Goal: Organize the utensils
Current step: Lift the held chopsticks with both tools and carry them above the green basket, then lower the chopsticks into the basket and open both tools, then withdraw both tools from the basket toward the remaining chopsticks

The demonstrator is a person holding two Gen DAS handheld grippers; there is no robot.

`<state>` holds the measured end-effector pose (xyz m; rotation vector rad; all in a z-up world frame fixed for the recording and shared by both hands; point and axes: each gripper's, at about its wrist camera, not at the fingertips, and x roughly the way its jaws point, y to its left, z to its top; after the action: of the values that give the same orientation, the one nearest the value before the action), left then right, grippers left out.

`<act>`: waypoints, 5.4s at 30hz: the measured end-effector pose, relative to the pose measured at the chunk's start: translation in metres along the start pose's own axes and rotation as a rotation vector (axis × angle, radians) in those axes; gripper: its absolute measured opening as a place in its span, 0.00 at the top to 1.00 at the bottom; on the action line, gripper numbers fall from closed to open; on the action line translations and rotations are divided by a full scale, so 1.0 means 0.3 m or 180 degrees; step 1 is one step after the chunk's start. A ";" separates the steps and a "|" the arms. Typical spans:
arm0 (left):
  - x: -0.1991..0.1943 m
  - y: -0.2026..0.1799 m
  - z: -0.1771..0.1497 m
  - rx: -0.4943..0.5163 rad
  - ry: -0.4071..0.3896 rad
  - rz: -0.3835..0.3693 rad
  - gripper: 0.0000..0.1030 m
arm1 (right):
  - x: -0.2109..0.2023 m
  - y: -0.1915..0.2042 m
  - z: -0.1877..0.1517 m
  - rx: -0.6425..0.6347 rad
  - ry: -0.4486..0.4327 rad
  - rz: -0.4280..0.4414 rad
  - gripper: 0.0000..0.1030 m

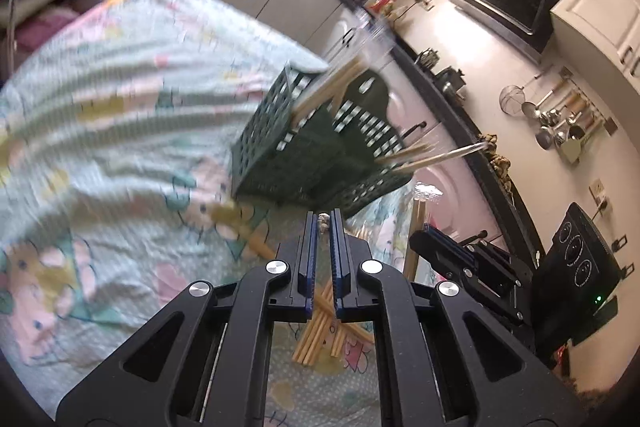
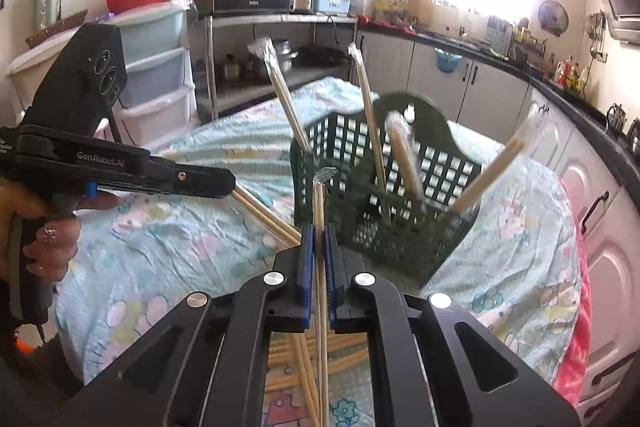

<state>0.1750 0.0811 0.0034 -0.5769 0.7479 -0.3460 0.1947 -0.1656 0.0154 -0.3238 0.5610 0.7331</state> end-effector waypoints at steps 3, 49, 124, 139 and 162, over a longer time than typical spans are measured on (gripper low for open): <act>-0.043 -0.035 0.018 0.0134 -0.0078 0.0023 0.97 | -0.031 0.005 0.033 0.0024 -0.0105 0.0003 0.94; -0.388 -0.471 0.418 0.1254 -0.1013 0.0206 0.97 | -0.322 -0.172 0.516 0.0245 -0.1519 -0.0280 0.94; -0.172 -0.237 0.228 0.0801 -0.1002 0.0625 0.18 | -0.126 -0.293 0.194 0.0732 -0.0693 -0.0582 0.54; -0.216 -0.213 0.151 0.0750 -0.1032 0.0671 0.10 | -0.172 -0.229 0.138 0.0714 -0.0617 -0.0525 0.46; -0.181 -0.158 0.033 0.0650 -0.0824 0.0791 0.10 | -0.151 -0.185 0.044 0.0647 -0.0384 -0.0414 0.44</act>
<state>0.1403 0.0739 0.0670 -0.3229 0.5193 -0.1118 0.2113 -0.2230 0.0574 -0.1248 0.4907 0.5608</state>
